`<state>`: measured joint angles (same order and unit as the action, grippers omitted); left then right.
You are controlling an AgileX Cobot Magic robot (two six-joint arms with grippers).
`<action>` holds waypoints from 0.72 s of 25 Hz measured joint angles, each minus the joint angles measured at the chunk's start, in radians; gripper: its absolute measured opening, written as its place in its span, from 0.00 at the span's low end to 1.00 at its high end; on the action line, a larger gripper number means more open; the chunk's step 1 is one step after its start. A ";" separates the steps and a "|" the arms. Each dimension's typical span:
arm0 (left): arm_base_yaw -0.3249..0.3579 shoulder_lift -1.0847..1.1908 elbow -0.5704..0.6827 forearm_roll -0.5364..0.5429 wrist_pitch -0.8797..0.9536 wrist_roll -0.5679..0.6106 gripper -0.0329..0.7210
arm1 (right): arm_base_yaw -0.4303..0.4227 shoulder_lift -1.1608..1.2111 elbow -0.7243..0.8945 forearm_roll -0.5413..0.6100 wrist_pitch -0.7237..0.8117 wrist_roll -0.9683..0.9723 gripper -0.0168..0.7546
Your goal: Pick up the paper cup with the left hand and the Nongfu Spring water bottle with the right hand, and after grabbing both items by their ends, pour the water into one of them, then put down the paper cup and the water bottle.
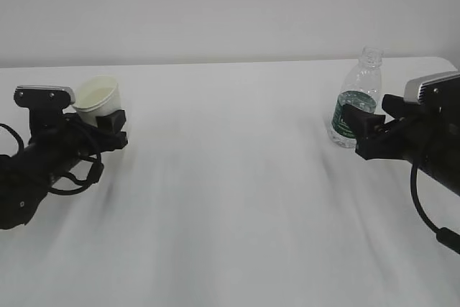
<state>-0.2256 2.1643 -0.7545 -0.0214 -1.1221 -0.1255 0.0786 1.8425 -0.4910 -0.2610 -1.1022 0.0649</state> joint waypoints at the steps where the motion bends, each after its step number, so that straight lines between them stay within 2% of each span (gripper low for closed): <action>1: 0.000 0.008 -0.006 0.000 0.000 0.000 0.62 | 0.000 0.000 0.000 0.000 0.000 0.000 0.78; 18: 0.000 0.101 -0.093 -0.003 0.000 0.000 0.62 | 0.000 0.000 0.000 0.000 0.002 0.000 0.78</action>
<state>-0.2256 2.2654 -0.8475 -0.0244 -1.1221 -0.1255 0.0786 1.8425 -0.4910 -0.2610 -1.1003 0.0649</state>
